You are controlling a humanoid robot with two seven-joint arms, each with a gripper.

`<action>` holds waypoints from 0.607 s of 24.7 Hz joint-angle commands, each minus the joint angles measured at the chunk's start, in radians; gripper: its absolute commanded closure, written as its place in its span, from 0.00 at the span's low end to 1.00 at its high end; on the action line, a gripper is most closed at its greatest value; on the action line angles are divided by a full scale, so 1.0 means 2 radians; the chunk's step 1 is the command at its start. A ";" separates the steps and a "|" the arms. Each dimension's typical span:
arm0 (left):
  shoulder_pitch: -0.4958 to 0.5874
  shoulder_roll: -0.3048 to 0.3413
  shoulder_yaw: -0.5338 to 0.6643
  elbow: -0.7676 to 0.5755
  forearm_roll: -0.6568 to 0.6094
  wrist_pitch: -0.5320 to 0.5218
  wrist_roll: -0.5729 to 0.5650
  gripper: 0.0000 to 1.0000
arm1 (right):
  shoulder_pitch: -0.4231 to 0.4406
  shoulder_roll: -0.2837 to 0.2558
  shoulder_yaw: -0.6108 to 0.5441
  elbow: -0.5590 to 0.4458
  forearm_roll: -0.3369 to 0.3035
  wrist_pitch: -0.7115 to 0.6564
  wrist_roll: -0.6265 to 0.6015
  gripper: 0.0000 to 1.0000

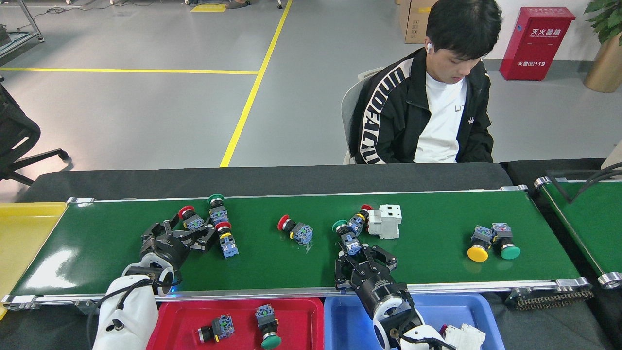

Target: Pick switch part from conveyor to tray

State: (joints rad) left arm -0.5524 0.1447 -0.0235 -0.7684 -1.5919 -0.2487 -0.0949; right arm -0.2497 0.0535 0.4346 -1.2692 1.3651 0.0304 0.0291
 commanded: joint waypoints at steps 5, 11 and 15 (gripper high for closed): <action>-0.001 0.034 0.019 -0.033 0.050 -0.044 0.009 0.90 | 0.094 -0.038 -0.002 -0.152 -0.002 -0.107 -0.011 0.98; 0.107 0.101 0.052 -0.186 0.140 -0.164 0.004 0.91 | 0.154 -0.018 0.016 -0.192 0.002 -0.175 -0.005 0.07; 0.241 0.111 0.088 -0.325 0.151 -0.268 0.006 0.90 | 0.156 -0.001 0.020 -0.189 0.002 -0.158 0.041 0.01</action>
State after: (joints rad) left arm -0.0828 0.3567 0.1359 -1.3606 -1.2968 -0.6893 -0.0876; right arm 0.0663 0.0442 0.4751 -1.6365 1.3718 -0.2936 0.0811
